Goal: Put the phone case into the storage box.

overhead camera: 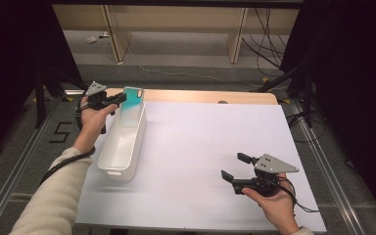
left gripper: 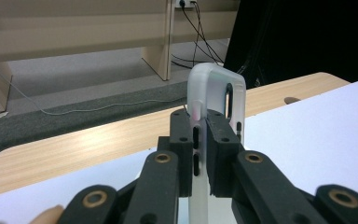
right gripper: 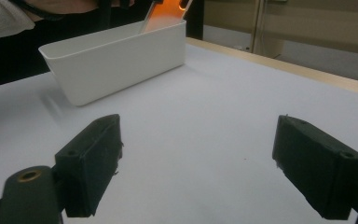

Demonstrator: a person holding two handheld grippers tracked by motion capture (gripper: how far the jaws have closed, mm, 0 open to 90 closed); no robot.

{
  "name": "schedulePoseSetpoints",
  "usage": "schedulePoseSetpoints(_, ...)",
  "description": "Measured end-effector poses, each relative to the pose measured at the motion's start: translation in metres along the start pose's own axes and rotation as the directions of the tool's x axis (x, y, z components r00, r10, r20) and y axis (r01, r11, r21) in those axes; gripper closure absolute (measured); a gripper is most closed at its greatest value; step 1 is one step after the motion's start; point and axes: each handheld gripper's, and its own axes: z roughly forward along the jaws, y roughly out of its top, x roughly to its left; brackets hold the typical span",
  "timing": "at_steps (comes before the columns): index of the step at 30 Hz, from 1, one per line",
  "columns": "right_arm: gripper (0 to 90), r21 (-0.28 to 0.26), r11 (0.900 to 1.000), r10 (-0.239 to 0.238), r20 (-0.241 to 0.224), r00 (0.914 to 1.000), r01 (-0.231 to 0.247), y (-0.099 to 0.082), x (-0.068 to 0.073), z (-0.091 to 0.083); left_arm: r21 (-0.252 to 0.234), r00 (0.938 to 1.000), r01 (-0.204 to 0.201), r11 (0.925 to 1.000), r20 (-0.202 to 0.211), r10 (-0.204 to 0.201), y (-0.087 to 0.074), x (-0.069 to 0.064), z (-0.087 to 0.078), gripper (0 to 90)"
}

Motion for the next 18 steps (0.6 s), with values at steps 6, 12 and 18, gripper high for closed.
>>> schedulePoseSetpoints(6, 16.9, 0.005, 1.0000, -0.003, 0.004, 1.0000, 0.002, 0.0000, 0.0000, -0.0003, -0.002, 1.0000, 0.005, 1.0000, -0.004, -0.005, -0.0023, 0.0013, 0.0007, 82.2)
schedulePoseSetpoints(12, 16.9, 0.000, 1.0000, 0.001, -0.001, 1.0000, -0.001, -0.0003, -0.0001, 0.0001, 0.009, 1.0000, -0.003, 1.0000, -0.005, 0.004, -0.0051, 0.0013, 0.0019, 82.1)
schedulePoseSetpoints(18, 16.9, 0.002, 1.0000, -0.001, 0.006, 1.0000, 0.001, -0.0003, 0.0001, 0.0000, 0.001, 1.0000, 0.000, 1.0000, -0.004, 0.000, -0.0070, 0.0013, 0.0040, 82.0)
